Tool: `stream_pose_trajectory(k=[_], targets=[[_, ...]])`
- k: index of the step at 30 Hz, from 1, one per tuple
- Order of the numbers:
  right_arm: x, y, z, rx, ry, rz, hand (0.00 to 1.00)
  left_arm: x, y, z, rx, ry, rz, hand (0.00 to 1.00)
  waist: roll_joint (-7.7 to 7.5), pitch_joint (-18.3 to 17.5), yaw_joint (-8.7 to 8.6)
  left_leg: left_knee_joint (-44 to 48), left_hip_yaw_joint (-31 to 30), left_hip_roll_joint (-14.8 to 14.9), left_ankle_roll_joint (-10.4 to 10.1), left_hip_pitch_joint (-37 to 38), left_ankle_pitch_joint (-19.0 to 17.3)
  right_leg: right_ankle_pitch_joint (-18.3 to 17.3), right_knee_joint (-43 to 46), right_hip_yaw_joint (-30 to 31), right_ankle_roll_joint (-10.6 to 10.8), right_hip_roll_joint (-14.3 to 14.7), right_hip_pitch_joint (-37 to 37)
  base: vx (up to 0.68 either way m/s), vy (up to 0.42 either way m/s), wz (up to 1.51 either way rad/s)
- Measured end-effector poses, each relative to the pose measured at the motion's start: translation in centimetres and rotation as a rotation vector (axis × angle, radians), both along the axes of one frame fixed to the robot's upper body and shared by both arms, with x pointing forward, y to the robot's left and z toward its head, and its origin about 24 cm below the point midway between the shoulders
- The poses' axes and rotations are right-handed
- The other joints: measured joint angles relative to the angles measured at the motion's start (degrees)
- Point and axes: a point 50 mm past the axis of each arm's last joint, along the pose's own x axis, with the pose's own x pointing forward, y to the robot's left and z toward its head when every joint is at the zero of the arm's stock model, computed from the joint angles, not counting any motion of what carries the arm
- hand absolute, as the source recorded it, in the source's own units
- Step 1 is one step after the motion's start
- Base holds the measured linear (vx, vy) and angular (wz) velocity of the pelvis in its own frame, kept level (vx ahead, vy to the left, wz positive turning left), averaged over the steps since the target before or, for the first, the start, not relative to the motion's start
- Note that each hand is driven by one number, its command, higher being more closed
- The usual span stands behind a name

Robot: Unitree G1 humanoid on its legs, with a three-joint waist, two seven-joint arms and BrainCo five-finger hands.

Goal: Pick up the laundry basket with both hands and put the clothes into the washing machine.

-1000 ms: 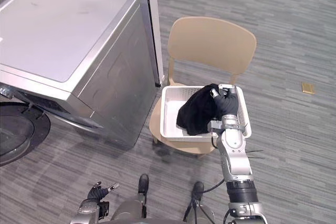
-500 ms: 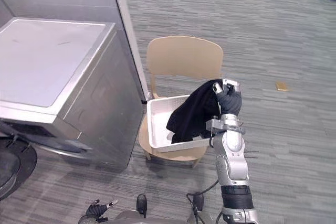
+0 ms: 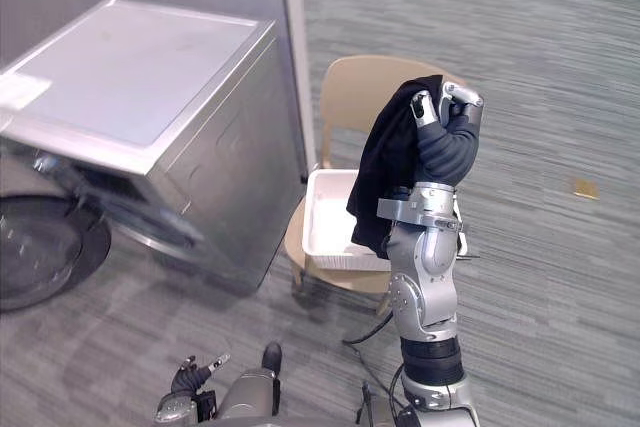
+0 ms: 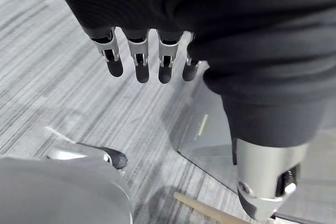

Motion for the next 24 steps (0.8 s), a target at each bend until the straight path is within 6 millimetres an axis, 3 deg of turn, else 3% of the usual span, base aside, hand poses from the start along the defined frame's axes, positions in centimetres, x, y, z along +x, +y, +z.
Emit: stream_pose_trajectory(k=[1, 2, 3, 4, 6, 8, 11, 12, 13, 15, 18, 24], targets=[[0.0, 0.5, 0.4, -0.029, -0.017, 0.01, 1.0, 0.2, -0.6, 0.7, -0.002, -0.045, -0.03, 0.0, 0.69, -0.4, 0.01, 8.1, 0.9, 0.1, 0.1, 0.9, 3.0, 0.0, 0.3, -1.5, -0.1, 0.3, 0.3, -0.11, -0.154, 0.78], [0.0, 0.7, 0.6, -0.048, -0.026, 0.013, 1.0, 0.3, -0.8, 1.1, -0.002, -0.066, -0.041, 0.0, 1.24, -0.7, -0.15, 7.0, 1.8, 0.2, -1.2, 1.6, 3.2, -0.1, 0.5, -2.8, -0.1, 0.8, 0.6, -0.12, -0.162, 1.05], [-0.1, 0.7, 0.9, -0.076, -0.044, 0.002, 1.0, 1.3, -1.1, 2.1, 0.003, -0.134, -0.077, 0.0, 0.86, -1.0, -1.22, -0.2, 0.9, -1.2, -4.6, 2.9, 9.7, 0.1, -0.7, -4.4, -0.6, 0.3, 0.9, -0.16, -0.091, 1.18], [0.0, 0.7, 1.2, -0.091, -0.055, -0.003, 1.0, 2.8, -1.2, 3.4, 0.007, -0.213, -0.101, 0.0, -0.14, -1.6, -1.29, -3.9, -0.5, -1.9, -4.1, 4.9, 10.5, 1.6, -3.6, -6.8, -1.2, -0.6, 1.1, -0.17, -0.087, 1.14], [0.1, 1.1, 1.3, -0.135, -0.068, 0.02, 1.0, 4.3, -1.5, 5.3, 0.014, -0.32, -0.131, 0.0, -0.15, -1.6, -1.69, 0.6, 1.5, -2.1, -4.6, 7.0, 3.9, 3.7, -6.2, -9.3, -1.4, -0.6, 2.1, -0.13, -0.063, 0.79], [0.2, 0.9, 0.9, -0.188, -0.055, 0.019, 1.0, 6.1, -2.7, 7.6, 0.008, -0.452, -0.19, 0.0, 1.43, -2.7, -1.8, -9.2, 2.1, -2.0, -6.3, 14.4, 4.0, 5.5, -8.5, -11.6, -0.5, 0.7, 2.4, -0.11, 0.022, 0.71], [1.1, 1.4, -0.6, -0.243, 0.017, 0.05, 1.0, 8.7, -4.3, 11.6, 0.04, -0.656, -0.301, 0.0, 1.68, -2.9, -1.88, -14.5, 2.5, -1.5, -7.7, 18.0, 3.4, 6.2, -8.2, -13.7, 0.2, 1.7, 2.5, -0.09, 0.115, 0.39], [1.4, 2.1, -1.2, -0.266, 0.046, 0.086, 1.0, 9.2, -4.5, 12.7, 0.063, -0.712, -0.335, 0.0, 1.41, -3.0, -1.68, -14.4, 2.6, -1.2, -8.5, 18.3, 2.6, 6.7, -8.1, -13.4, 0.3, 1.9, 2.6, -0.1, 0.095, -0.09], [1.7, 3.4, -1.8, -0.295, 0.076, 0.145, 1.0, 9.7, -4.5, 13.7, 0.099, -0.764, -0.374, 0.0, 0.36, -3.3, -1.57, -13.8, 2.9, -1.6, -8.0, 18.3, 2.4, 7.5, -8.5, -12.5, 0.8, 1.4, 2.6, -0.15, 0.129, -0.17], [1.3, 6.2, -2.2, -0.353, 0.066, 0.266, 1.0, 10.4, -4.7, 14.8, 0.155, -0.813, -0.423, 0.0, -0.34, -3.7, -1.59, -13.0, 3.4, -2.7, -7.3, 18.4, 1.9, 8.4, -8.8, -11.4, 1.5, 0.8, 2.9, -0.13, 0.129, -0.1], [0.6, 9.0, -1.8, -0.401, 0.017, 0.388, 1.0, 11.4, -5.4, 16.1, 0.218, -0.871, -0.466, 0.0, -0.56, -3.9, -1.57, -13.1, 3.9, -3.7, -7.1, 18.6, 2.0, 9.4, -9.3, -10.5, 1.8, 0.1, 3.1, -0.08, 0.095, -0.05], [-0.7, 14.5, -0.4, -0.421, -0.065, 0.656, 1.0, 13.2, -9.3, 19.4, 0.302, -1.03, -0.597, 0.0, -0.86, -4.6, -1.77, -13.3, 4.5, -4.1, -6.6, 18.6, 2.8, 11.3, -11.5, -9.7, 1.5, 0.3, 3.3, -0.02, 0.019, -0.07]])
